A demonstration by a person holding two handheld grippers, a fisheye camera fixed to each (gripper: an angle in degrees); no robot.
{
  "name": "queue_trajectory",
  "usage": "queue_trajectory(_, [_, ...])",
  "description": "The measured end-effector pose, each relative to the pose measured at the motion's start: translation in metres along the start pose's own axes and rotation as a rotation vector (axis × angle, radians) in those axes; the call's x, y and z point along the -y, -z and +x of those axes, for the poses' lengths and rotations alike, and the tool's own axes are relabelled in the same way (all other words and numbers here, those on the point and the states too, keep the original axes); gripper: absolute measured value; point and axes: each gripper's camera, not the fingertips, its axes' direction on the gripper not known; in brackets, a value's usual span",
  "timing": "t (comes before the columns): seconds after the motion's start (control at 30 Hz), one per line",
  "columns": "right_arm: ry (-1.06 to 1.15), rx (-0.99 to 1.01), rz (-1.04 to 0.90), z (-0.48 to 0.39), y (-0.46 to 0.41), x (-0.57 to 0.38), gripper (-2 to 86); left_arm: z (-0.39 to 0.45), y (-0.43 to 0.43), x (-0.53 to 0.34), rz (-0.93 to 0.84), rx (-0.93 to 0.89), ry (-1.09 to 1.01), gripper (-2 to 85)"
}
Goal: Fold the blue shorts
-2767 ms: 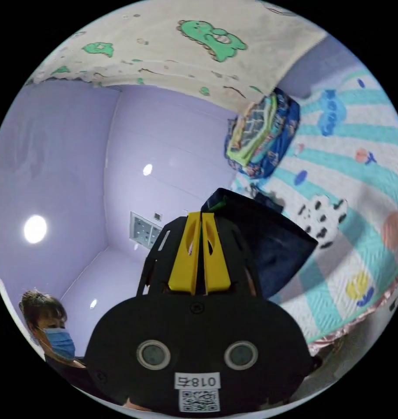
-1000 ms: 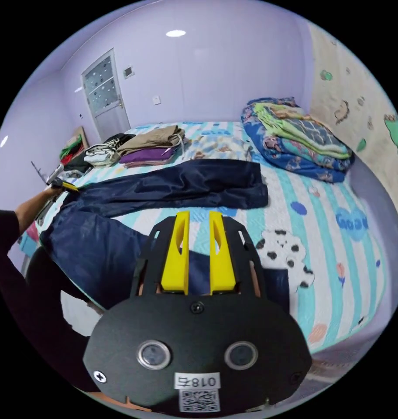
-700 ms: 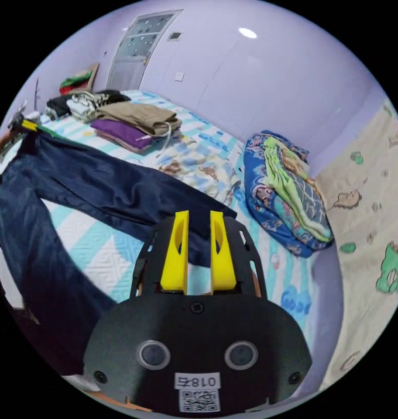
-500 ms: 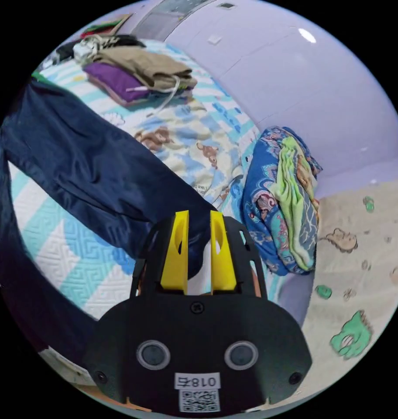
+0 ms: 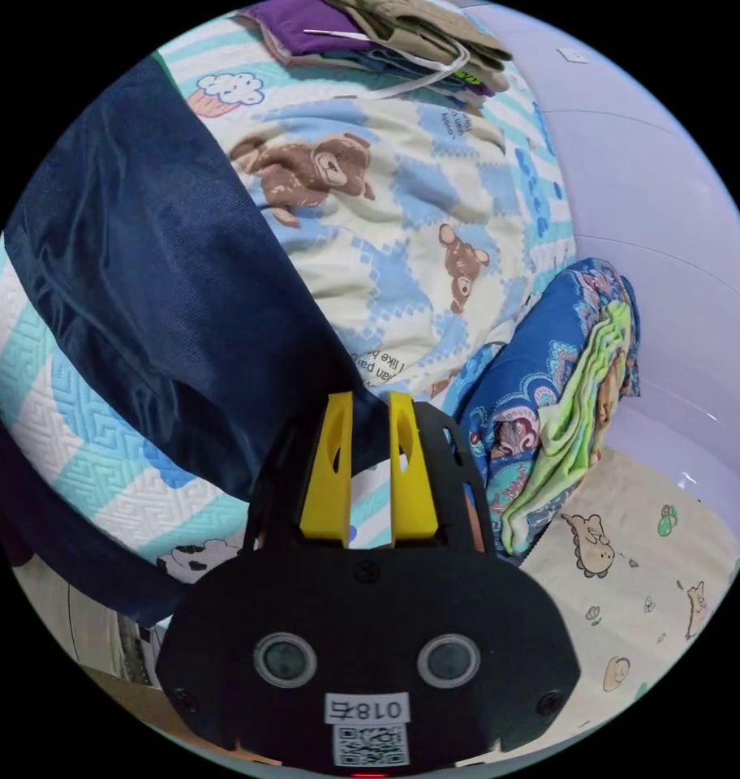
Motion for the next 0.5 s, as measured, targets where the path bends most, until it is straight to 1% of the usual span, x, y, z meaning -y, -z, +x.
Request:
queue_trajectory(0.13, [0.036, -0.003, -0.025, -0.006, 0.006, 0.008, 5.6, -0.012, 0.008, -0.010, 0.000, -0.012, 0.016, -0.3])
queue_trajectory(0.27, [0.045, -0.034, -0.059, -0.020, 0.006, 0.014, 1.4, -0.025, 0.018, -0.020, 0.014, -0.015, 0.047, -0.2])
queue_trajectory(0.43, [-0.034, -0.063, -0.035, -0.029, 0.019, 0.002, 0.0, -0.044, 0.032, -0.036, 0.034, -0.024, 0.083, -0.1])
queue_trajectory(0.5, [-0.100, -0.107, 0.007, -0.033, 0.034, -0.015, -0.2, -0.054, 0.039, -0.042, 0.044, -0.032, 0.108, -0.1])
